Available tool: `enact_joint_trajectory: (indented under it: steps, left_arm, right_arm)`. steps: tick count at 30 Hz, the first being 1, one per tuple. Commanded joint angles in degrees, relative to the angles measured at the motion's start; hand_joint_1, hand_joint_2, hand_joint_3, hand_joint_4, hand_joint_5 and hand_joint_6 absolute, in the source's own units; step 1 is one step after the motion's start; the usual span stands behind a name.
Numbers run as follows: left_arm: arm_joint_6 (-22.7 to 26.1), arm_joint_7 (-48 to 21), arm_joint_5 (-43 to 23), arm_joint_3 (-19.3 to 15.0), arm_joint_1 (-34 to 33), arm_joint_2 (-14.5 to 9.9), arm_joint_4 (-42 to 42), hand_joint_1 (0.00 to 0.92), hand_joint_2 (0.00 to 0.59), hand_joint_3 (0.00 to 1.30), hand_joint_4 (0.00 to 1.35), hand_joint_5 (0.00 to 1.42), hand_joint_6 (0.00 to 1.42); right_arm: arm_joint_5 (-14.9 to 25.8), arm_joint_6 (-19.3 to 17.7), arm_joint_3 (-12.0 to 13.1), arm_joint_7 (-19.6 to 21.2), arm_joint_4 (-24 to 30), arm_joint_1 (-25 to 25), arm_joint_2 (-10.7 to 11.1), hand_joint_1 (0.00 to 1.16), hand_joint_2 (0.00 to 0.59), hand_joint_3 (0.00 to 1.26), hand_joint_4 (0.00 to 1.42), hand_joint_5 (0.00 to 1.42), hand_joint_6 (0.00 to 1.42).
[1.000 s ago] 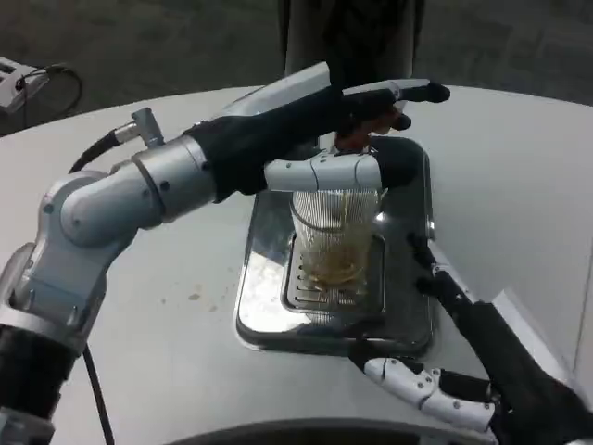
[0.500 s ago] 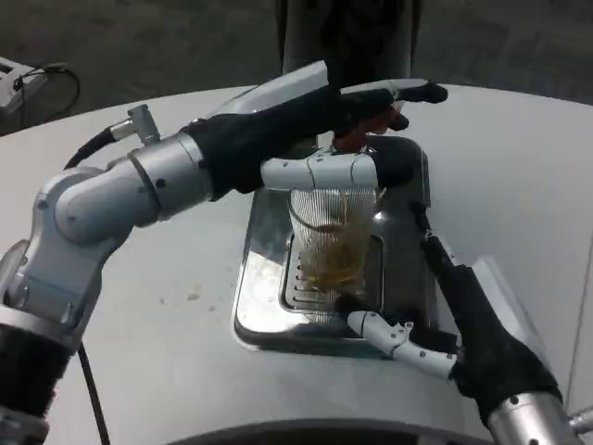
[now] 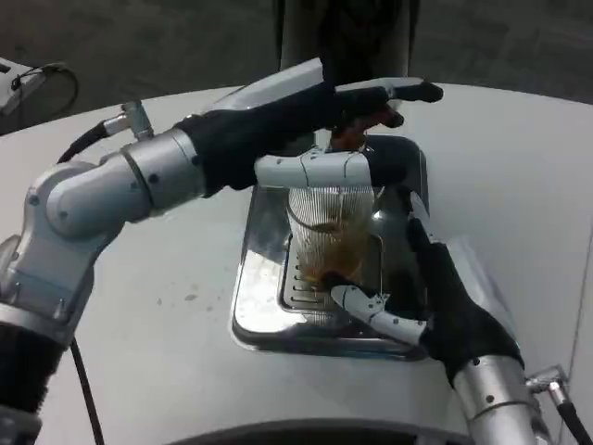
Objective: Grasp the cup under the faucet to collect the drink, then remove the cup.
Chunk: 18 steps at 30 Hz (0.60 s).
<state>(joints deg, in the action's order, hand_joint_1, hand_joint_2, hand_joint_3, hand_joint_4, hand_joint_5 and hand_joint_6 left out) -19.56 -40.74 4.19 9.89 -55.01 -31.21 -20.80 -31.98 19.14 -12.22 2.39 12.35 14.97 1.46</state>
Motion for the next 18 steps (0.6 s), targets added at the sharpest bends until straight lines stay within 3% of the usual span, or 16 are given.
enact_joint_trajectory:
  steps: [1,18]
  left_arm:
    - [0.59,-2.51,1.25,0.63,1.06,-1.57,-1.25,0.000,0.000,0.13,0.04,0.14,0.09]
    - [0.51,-3.99,0.38,-0.13,0.38,-2.79,-0.56,0.000,0.000,0.14,0.05,0.14,0.08]
  right_arm:
    - [1.08,-1.22,-0.14,1.41,-2.02,2.05,-1.06,0.66,0.231,0.00,0.01,0.06,0.00]
    - [5.02,-3.25,-0.12,1.89,-7.41,8.00,-1.72,0.67,0.230,0.00,0.02,0.06,0.00]
